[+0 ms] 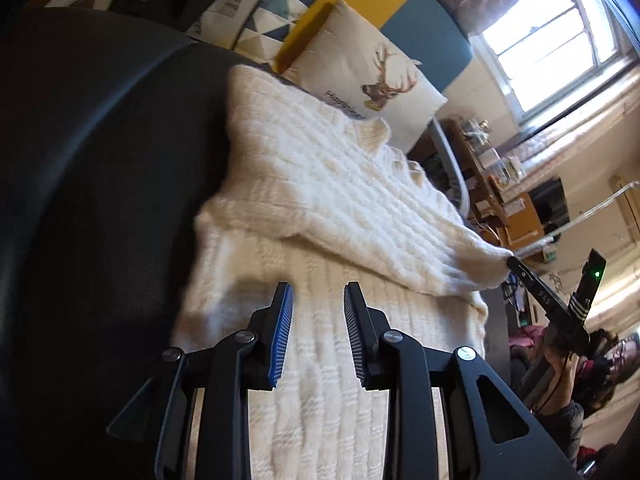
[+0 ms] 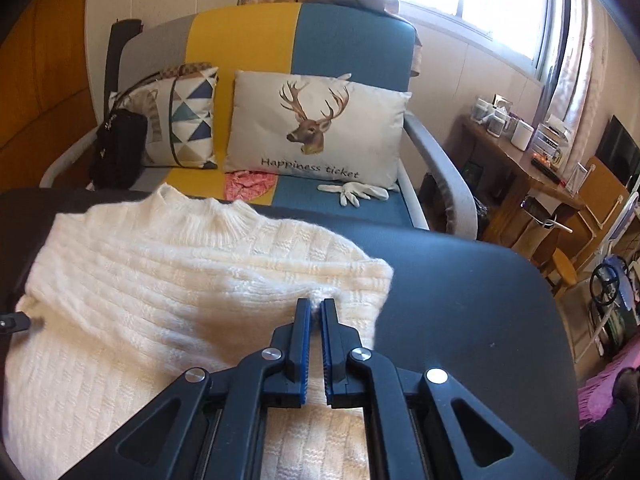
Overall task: Fold clothes
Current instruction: 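Grasp the sweater side edge with the right gripper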
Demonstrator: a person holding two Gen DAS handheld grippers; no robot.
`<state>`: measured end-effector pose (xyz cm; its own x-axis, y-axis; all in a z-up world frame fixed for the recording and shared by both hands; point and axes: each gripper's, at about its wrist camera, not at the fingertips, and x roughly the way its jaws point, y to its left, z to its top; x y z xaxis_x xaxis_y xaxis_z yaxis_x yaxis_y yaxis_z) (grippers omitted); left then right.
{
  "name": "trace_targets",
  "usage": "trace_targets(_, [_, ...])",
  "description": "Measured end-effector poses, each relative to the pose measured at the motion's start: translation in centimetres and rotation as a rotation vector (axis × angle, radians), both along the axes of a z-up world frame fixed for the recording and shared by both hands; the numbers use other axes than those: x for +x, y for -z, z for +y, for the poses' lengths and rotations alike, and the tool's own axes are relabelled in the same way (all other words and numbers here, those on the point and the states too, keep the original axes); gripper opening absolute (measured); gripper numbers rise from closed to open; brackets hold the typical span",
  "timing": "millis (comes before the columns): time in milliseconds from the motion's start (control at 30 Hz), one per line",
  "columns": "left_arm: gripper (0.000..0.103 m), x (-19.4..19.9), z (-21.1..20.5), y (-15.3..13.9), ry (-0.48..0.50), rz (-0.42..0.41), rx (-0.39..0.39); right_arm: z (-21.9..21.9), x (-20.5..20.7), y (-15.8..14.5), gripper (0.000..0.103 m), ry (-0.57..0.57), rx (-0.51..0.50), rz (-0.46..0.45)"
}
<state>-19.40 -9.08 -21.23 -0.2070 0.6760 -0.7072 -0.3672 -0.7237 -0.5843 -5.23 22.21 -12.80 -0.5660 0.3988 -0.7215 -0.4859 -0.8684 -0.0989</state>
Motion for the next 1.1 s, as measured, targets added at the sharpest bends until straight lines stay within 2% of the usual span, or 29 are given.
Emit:
trace_targets(167, [0.029,-1.8,1.1,0.4,-0.032,0.035,-0.033,-0.5,-0.2,-4.3,0.004,-0.027,0.072,0.089])
trace_targets(300, [0.029,-1.7,-0.2,0.4,-0.1,0.069,-0.013,0.4,0.1,-6.8,0.003,0.031,0.18,0.131])
trace_targets(367, [0.029,-1.3,-0.8,0.8,-0.121,0.088,-0.029,2.5,-0.1,-5.3,0.004,0.07,0.117,0.108])
trace_targets(500, [0.029,-0.6,-0.7,1.4,-0.079,0.081,-0.049,6.5,-0.7,1.3,0.004,0.125,-0.113,0.001])
trace_targets(567, [0.029,-0.3,-0.6,1.7,-0.053,0.074,-0.053,7.4,0.2,3.5,0.006,0.115,-0.261,0.029])
trace_targets(633, [0.029,-0.4,-0.7,1.5,-0.048,0.061,-0.047,8.9,1.4,4.4,0.013,0.095,-0.477,0.147])
trace_targets(667, [0.029,-0.4,-0.8,1.5,-0.048,0.053,-0.045,9.5,1.7,4.6,0.02,0.095,-0.535,0.193])
trace_targets(700, [0.029,-0.4,-1.0,1.4,-0.05,0.046,-0.043,9.9,1.7,4.8,0.024,0.091,-0.569,0.217])
trace_targets(800, [0.029,-0.4,-1.4,1.6,-0.063,0.026,-0.032,11.0,0.8,6.1,0.025,0.087,-0.667,0.211])
trace_targets(967, [0.029,0.0,-1.5,1.4,-0.051,0.037,-0.048,10.6,-0.3,8.3,0.026,0.036,-0.763,0.2])
trace_targets(1033, [0.03,0.0,-1.4,1.4,-0.043,0.033,-0.05,10.2,-0.7,8.7,0.026,0.011,-0.787,0.202])
trace_targets(1067, [0.032,0.0,-1.4,1.4,-0.041,0.032,-0.05,10.0,-1.2,9.1,0.026,0.013,-0.787,0.173])
trace_targets(1100, [0.033,0.0,-1.4,1.3,-0.041,0.031,-0.05,9.7,-1.6,9.3,0.021,0.019,-0.77,0.138])
